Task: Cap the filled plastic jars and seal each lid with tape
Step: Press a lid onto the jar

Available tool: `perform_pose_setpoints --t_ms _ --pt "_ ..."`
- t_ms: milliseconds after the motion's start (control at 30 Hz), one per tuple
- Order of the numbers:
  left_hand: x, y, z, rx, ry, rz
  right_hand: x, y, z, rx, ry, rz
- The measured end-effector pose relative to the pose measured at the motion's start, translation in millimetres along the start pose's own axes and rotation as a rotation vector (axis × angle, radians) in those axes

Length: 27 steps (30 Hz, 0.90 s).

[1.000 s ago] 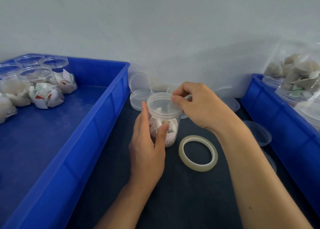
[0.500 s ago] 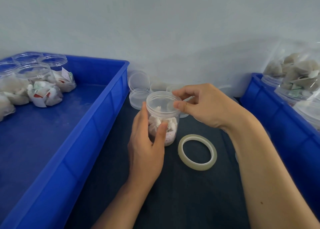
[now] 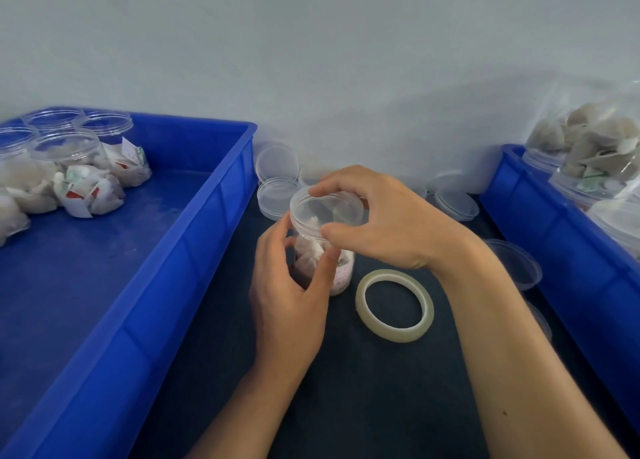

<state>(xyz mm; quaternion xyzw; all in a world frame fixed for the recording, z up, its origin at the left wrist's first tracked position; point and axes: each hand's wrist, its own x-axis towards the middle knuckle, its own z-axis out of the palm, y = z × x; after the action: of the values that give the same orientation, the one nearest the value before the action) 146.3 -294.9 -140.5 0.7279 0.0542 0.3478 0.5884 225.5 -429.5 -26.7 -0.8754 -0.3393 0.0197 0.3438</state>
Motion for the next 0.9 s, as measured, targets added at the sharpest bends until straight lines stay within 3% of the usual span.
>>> perform_pose_setpoints --t_ms 333,467,567,733,900 --pt "1.8 -1.3 -0.5 -0.017 -0.003 -0.001 -1.0 18.0 0.3 0.177 -0.020 0.024" --pt "1.8 -0.5 -0.3 -0.005 0.013 -0.007 2.1 12.0 6.2 -0.027 0.084 0.093" --pt "1.4 0.6 0.0 -0.007 0.015 -0.013 2.5 5.2 10.8 -0.139 0.064 0.085" --pt "0.9 0.1 0.4 -0.010 0.012 -0.023 -0.7 -2.2 3.3 -0.031 -0.042 0.040" --pt "1.7 2.1 -0.6 -0.005 0.010 -0.027 1.2 -8.2 11.8 -0.307 0.119 0.120"
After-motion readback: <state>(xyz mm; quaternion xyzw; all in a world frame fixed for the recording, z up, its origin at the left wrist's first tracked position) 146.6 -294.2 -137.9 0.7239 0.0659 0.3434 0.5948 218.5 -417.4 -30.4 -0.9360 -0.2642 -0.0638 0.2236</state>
